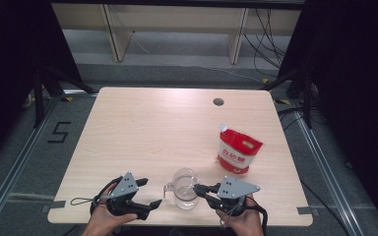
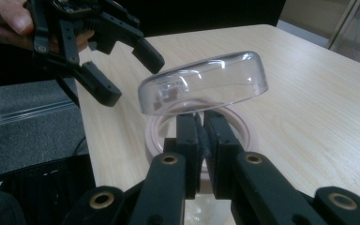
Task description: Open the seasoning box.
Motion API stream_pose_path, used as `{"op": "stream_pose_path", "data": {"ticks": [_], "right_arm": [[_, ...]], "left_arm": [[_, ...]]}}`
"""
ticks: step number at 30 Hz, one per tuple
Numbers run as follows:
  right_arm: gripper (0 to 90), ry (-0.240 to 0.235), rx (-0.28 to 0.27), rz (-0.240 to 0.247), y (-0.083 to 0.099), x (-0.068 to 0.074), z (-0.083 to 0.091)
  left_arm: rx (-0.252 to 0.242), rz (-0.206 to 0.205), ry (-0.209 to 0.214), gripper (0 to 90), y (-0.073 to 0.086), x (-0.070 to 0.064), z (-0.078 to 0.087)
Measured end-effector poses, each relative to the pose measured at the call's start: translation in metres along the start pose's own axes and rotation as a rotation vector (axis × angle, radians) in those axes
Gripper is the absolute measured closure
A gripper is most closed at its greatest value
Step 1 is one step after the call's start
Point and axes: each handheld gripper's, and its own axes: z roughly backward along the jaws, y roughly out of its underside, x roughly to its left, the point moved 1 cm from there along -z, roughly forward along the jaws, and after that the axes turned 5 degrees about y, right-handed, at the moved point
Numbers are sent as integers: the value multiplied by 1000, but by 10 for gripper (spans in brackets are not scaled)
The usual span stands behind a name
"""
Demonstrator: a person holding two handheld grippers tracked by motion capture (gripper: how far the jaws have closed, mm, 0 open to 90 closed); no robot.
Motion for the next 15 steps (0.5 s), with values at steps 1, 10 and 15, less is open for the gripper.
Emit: {"op": "stream_pose_path", "data": {"ticks": [1,10,15], "right_arm": [[856,-2,-3,0,-1,1,0],[861,-11,-19,25,-8,6,-1],[861,-17,-22,25,-12,10,-4]], "left_arm": [[11,-27,-2,166,2,2,0],[5,2,-20,165,9,-1,0],[17,0,-16,164,13,1,1]]}}
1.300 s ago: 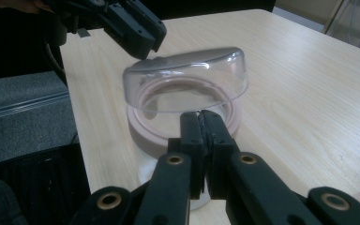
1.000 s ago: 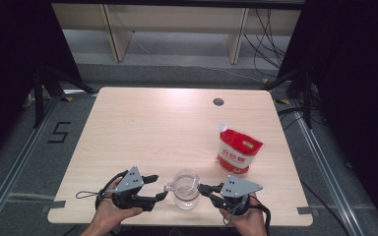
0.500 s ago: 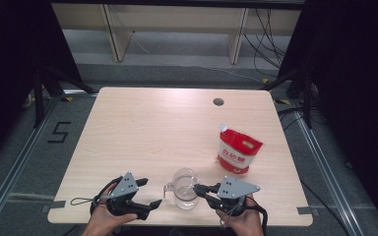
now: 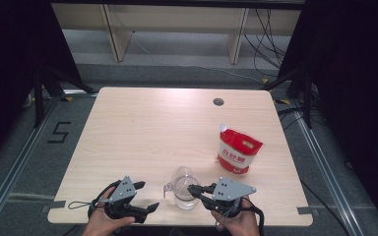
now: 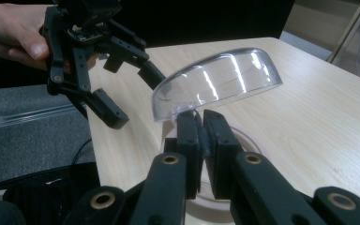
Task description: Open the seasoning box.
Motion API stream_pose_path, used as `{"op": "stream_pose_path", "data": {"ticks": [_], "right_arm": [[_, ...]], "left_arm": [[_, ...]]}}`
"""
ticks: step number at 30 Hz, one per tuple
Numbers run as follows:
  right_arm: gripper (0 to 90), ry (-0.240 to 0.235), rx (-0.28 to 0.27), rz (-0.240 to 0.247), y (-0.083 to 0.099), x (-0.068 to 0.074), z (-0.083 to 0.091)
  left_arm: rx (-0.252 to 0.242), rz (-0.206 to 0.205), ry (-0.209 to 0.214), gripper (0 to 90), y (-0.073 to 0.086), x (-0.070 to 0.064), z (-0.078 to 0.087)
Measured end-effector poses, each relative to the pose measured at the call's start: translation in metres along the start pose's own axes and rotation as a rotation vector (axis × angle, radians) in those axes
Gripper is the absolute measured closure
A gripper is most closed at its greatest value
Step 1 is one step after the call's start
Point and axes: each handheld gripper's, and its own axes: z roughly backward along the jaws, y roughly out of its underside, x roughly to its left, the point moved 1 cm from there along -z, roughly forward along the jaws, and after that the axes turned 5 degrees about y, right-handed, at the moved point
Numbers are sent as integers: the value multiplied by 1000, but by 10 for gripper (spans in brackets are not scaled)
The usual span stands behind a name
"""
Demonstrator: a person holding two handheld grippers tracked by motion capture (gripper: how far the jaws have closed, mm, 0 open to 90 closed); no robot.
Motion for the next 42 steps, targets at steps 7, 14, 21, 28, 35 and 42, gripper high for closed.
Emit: {"op": "stream_pose_path", "data": {"ticks": [7,14,21,28,35,42], "right_arm": [[861,-9,-12,15,-3,5,-5],[862,-20,-13,16,-6,8,-9],[859,-25,-27,50,-9,9,-16],[859,-49,-11,35,-11,14,-20],[853,-66,-6,35,-11,16,-23],[846,-83,-23,30,-16,18,-23]], "left_arm": [[-4,10,-7,164,2,1,1],[4,10,-13,166,4,2,2],[4,14,-9,166,4,1,2],[11,7,-21,168,3,4,4],[-10,18,-16,169,4,4,5],[-3,14,-19,170,5,6,6]]}}
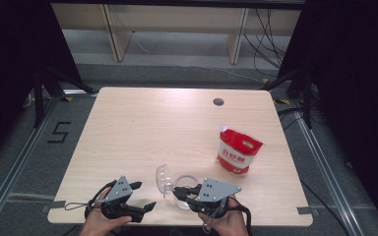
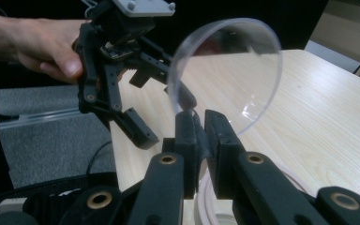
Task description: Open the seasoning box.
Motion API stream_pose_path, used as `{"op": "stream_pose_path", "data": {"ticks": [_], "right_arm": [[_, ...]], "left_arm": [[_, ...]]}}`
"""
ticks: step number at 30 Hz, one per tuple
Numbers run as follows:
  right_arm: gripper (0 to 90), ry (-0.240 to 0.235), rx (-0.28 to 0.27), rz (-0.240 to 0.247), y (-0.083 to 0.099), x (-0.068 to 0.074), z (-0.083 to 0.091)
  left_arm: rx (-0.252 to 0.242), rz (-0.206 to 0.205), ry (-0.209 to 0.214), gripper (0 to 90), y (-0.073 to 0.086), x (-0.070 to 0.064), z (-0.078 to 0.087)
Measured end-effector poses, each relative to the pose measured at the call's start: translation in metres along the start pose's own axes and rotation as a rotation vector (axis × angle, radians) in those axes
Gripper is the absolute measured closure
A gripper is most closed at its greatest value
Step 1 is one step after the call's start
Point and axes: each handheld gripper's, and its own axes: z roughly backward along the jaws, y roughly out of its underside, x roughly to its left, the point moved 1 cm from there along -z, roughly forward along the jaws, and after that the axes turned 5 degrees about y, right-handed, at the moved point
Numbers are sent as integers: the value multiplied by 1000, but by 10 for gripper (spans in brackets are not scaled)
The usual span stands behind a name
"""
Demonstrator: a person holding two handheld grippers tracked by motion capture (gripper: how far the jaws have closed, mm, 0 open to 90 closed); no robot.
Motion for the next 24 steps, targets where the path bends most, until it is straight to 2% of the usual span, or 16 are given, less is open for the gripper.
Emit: {"op": "stream_pose_path", "data": {"ticks": [1,2,6,9,10,11,12,13,15,16,18,19,20,24], "right_arm": [[846,0,0,0,0,0,0],[844,-1,-2,-4,0,2,-1],[838,0,3,8,-2,1,2],[829,0,-3,0,-3,0,5],[818,26,-9,-9,-1,-2,9],[813,26,-12,-7,0,-4,9],[804,17,-10,-29,1,-4,11],[788,37,-11,-11,2,-7,12],[775,43,-5,-14,4,-8,13],[751,56,10,-29,9,-12,17],[725,69,14,-38,12,-15,19],[725,69,14,-38,12,-15,19],[717,81,12,-51,14,-17,21],[676,113,27,-61,23,-28,31]], "left_arm": [[0,0,0,170,0,0,0],[-13,21,5,170,0,-2,0],[-15,28,6,172,0,-1,1],[-6,20,4,174,0,0,1],[-9,21,-4,174,0,0,1],[-9,14,12,173,0,0,2],[-14,9,16,173,0,1,2],[-18,8,15,173,-1,1,1],[-13,3,12,172,-1,0,2],[-22,38,9,171,1,-2,1],[-3,16,3,170,1,-1,2],[-3,16,3,170,1,-1,2],[-24,31,13,170,0,-3,1],[-15,14,1,170,0,-2,3]]}}
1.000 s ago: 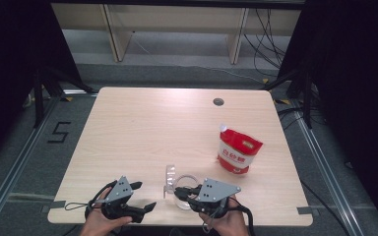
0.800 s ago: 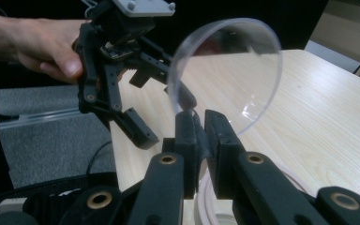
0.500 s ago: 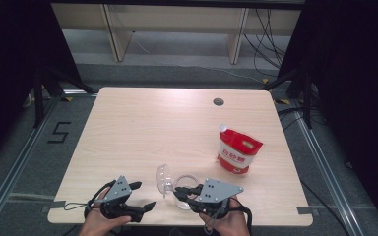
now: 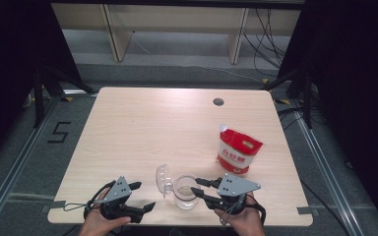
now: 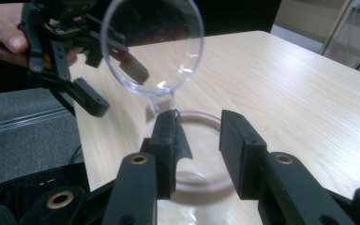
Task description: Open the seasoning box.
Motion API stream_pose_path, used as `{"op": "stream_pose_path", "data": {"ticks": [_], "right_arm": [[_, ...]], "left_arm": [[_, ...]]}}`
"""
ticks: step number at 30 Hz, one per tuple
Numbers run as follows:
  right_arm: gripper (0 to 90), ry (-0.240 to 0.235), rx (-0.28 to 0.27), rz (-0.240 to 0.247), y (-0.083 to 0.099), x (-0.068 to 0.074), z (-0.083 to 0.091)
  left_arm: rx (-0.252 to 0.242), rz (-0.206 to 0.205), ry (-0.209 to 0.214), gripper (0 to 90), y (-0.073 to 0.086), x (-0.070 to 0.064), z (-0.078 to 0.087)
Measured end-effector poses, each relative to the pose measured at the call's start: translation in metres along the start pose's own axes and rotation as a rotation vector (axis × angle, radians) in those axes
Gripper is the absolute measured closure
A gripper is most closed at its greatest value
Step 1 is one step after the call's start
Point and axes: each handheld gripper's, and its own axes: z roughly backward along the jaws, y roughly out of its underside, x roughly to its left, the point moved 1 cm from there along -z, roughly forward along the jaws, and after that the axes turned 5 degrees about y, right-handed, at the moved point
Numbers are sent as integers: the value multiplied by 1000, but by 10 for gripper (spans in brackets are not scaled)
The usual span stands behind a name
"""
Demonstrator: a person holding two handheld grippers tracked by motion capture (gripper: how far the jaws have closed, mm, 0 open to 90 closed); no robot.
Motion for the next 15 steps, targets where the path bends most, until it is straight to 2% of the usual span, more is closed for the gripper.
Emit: {"op": "stream_pose_path", "data": {"ticks": [7,8,10,12,13,14,15], "right_arm": [[643,44,7,-2,11,-15,15],[630,55,14,-24,13,-19,19],[629,61,14,-32,14,-21,20],[616,77,5,-22,16,-26,24],[610,79,11,-35,17,-27,25],[605,89,7,-47,18,-28,26],[595,89,10,-31,20,-31,27]], "left_arm": [[3,6,-5,170,0,0,1],[5,-1,-6,170,-1,1,1],[1,5,-10,170,-1,0,1],[-1,3,-8,170,-2,0,2],[3,-16,-6,170,-2,1,2],[3,-18,-6,170,-2,2,2],[4,-22,-9,170,-2,2,2]]}}
